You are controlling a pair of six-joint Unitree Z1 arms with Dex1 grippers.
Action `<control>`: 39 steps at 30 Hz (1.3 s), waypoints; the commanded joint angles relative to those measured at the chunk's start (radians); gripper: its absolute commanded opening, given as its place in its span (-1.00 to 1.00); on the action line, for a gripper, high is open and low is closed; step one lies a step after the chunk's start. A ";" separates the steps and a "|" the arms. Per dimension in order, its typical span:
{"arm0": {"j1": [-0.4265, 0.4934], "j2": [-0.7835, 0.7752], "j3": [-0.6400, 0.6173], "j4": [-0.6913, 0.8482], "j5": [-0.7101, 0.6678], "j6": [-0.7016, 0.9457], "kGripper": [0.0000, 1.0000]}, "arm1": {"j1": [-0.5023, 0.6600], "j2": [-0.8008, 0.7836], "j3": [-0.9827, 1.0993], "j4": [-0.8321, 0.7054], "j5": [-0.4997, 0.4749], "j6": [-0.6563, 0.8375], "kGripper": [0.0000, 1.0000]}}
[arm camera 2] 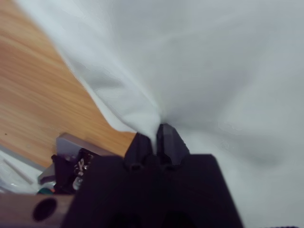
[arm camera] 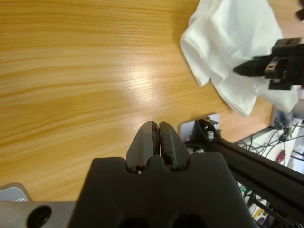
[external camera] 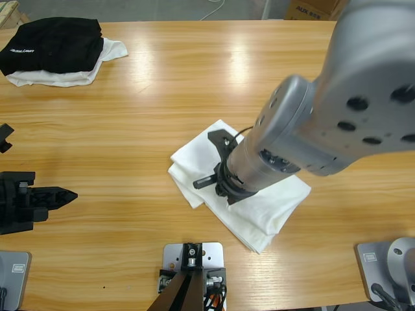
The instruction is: Fold clothes
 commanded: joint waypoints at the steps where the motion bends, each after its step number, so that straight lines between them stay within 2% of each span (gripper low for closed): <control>1: -0.009 0.001 0.038 -0.010 -0.009 -0.021 -1.00 | 0.014 0.016 0.051 -0.063 0.043 0.019 -1.00; 3: -0.011 0.001 0.038 -0.010 -0.009 -0.021 -1.00 | 0.014 0.024 0.069 -0.104 0.084 0.019 -1.00; 4: -0.011 0.001 0.038 -0.010 -0.009 -0.021 -1.00 | 0.014 0.032 0.091 -0.145 0.118 0.022 -0.88; 5: -0.011 0.000 0.038 -0.010 -0.009 -0.021 -1.00 | 0.014 0.043 0.117 -0.187 0.154 0.025 -0.44; 6: -0.011 -0.001 0.038 -0.010 -0.009 -0.021 -1.00 | 0.014 0.047 0.138 -0.211 0.167 0.033 -0.17; 8: -0.011 -0.003 0.040 -0.010 -0.009 -0.021 -1.00 | 0.014 0.046 0.170 -0.244 0.179 0.045 0.03; 9: -0.012 -0.004 0.041 -0.010 -0.009 -0.022 -1.00 | 0.014 0.039 0.190 -0.267 0.181 0.049 0.26; 13: -0.014 -0.003 0.041 -0.010 -0.009 -0.024 -1.00 | 0.014 -0.017 0.217 -0.312 0.154 0.049 0.93; 15: -0.015 -0.004 0.042 -0.011 -0.009 -0.024 -1.00 | 0.014 -0.086 0.217 -0.311 0.111 0.037 1.00; 17: -0.017 -0.004 0.043 -0.010 -0.009 -0.024 -1.00 | 0.014 -0.191 0.200 -0.276 0.076 0.020 1.00; 22: -0.018 -0.013 0.046 -0.010 -0.003 -0.025 -1.00 | 0.014 -0.352 0.041 0.034 -0.013 -0.015 1.00; 26: -0.018 -0.017 0.007 -0.010 0.001 -0.019 -1.00 | 0.014 -0.492 0.004 0.104 -0.016 -0.012 0.99; 27: -0.018 0.000 -0.024 -0.010 0.000 -0.016 -1.00 | 0.014 -0.516 0.015 0.104 -0.026 -0.008 0.91; 28: -0.018 0.031 -0.062 -0.010 -0.001 0.001 -1.00 | 0.014 -0.531 0.046 0.101 -0.047 -0.004 0.63; 29: -0.018 0.073 -0.104 -0.010 -0.003 0.029 -1.00 | 0.013 -0.534 0.083 0.099 -0.067 0.002 0.12; 30: -0.018 0.123 -0.150 -0.010 -0.008 0.063 -1.00 | 0.012 -0.535 0.121 0.087 -0.077 0.006 -0.50; 31: -0.018 0.178 -0.201 -0.010 -0.022 0.099 -1.00 | 0.012 -0.542 0.167 0.054 -0.088 0.016 -0.97; 35: -0.018 0.384 -0.394 -0.010 -0.069 0.222 -1.00 | 0.011 -0.577 0.387 -0.134 -0.135 0.128 -1.00; 39: -0.004 0.503 -0.470 -0.028 -0.154 0.270 -1.00 | 0.011 -0.618 0.564 -0.314 -0.125 0.178 -1.00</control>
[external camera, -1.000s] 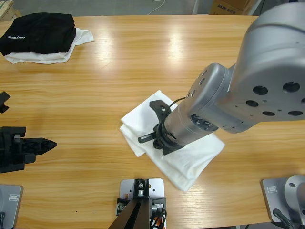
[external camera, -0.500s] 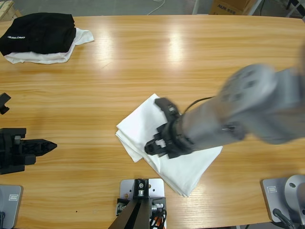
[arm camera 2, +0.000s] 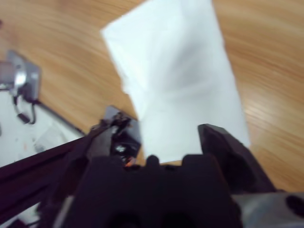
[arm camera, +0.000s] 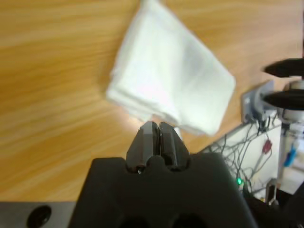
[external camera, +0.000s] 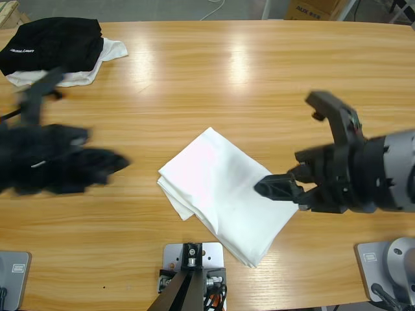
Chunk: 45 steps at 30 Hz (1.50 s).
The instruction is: Fold clothes
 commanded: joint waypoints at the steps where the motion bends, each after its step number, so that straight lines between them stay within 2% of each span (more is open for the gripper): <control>1: 0.009 0.289 -0.157 -0.042 -0.133 0.108 -1.00 | 0.005 -0.091 0.334 -0.278 -0.020 0.109 -1.00; 10: 0.017 0.326 0.069 -0.240 -0.160 0.082 -1.00 | 0.005 -0.125 0.524 -0.528 0.034 0.107 -1.00; 17: 0.064 0.405 0.082 -0.358 -0.168 0.080 -1.00 | 0.005 -0.006 0.607 -0.728 0.051 0.105 -1.00; 25: 0.073 0.454 0.099 -0.393 -0.174 0.063 -1.00 | 0.003 0.070 0.626 -0.710 0.023 0.130 -1.00; 35: 0.073 0.440 0.303 -0.531 -0.166 -0.001 -1.00 | -0.014 0.161 0.596 -0.660 -0.008 0.137 -1.00; 40: 0.073 0.464 0.314 -0.567 -0.166 -0.016 -1.00 | -0.016 0.181 0.591 -0.628 -0.008 0.137 -1.00; 42: 0.073 0.435 0.325 -0.568 -0.163 -0.017 -1.00 | -0.018 0.175 0.591 -0.609 -0.010 0.137 -1.00; 45: 0.089 0.297 0.339 -0.538 -0.155 -0.012 -1.00 | -0.018 0.113 0.576 -0.539 -0.035 0.127 -1.00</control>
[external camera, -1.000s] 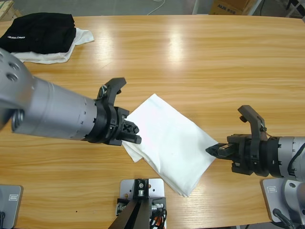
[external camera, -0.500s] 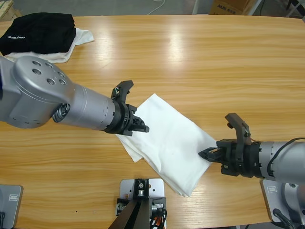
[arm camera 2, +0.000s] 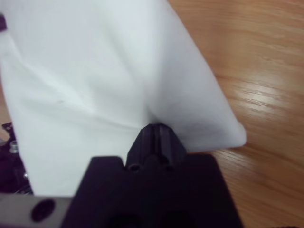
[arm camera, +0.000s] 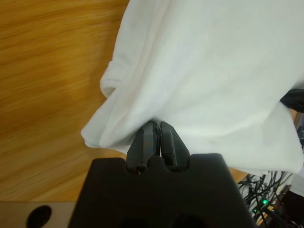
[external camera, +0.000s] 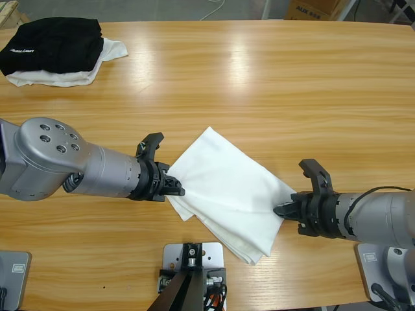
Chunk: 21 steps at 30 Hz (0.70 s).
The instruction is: Fold clothes
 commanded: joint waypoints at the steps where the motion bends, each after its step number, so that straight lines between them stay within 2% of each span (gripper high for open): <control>1: 0.032 -0.169 0.060 0.034 0.006 -0.006 -1.00 | -0.014 -0.071 -0.021 0.169 -0.055 -0.012 -1.00; 5: 0.069 -0.356 0.018 0.110 0.008 -0.003 -1.00 | -0.014 -0.302 -0.180 0.400 -0.088 -0.086 -1.00; 8: 0.089 -0.362 -0.043 0.130 0.008 -0.002 -1.00 | -0.014 -0.364 -0.265 0.482 -0.086 -0.104 -1.00; 12: 0.092 -0.209 -0.174 0.127 -0.023 0.025 -1.00 | -0.014 -0.374 -0.273 0.481 -0.045 -0.069 -1.00; 15: 0.092 -0.052 -0.295 0.116 -0.046 0.043 -1.00 | -0.012 -0.356 -0.258 0.412 0.015 -0.063 -1.00; 21: 0.093 0.160 -0.460 0.110 -0.123 0.078 -1.00 | 0.055 -0.308 -0.153 0.255 0.016 -0.028 -1.00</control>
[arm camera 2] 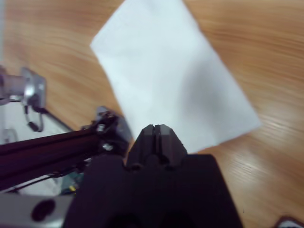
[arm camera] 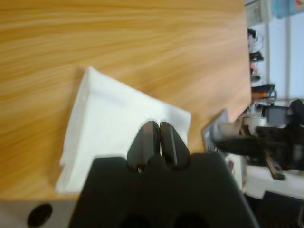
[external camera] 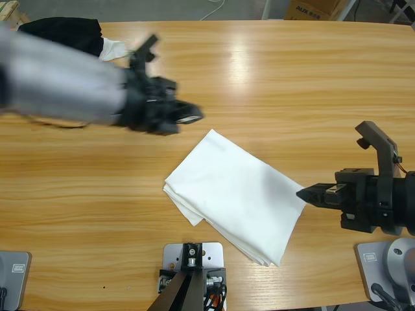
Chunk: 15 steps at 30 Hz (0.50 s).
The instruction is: Fold clothes
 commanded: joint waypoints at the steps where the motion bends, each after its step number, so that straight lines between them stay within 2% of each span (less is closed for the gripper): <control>1: 0.012 0.301 -0.167 0.000 -0.091 0.045 -1.00 | 0.081 0.057 0.128 -0.179 0.017 0.048 -1.00; 5: 0.018 0.320 -0.164 0.010 -0.106 0.054 -1.00 | 0.200 0.143 0.142 -0.240 -0.043 0.094 -1.00; 8: 0.020 0.323 -0.160 0.020 -0.108 0.060 -1.00 | 0.214 0.155 0.158 -0.251 -0.052 0.110 -1.00; 12: 0.021 0.342 -0.160 0.036 -0.122 0.066 -1.00 | 0.288 0.192 0.173 -0.251 -0.068 0.175 -1.00; 15: 0.021 0.357 -0.158 0.038 -0.135 0.070 -1.00 | 0.293 0.213 0.209 -0.289 -0.070 0.183 -1.00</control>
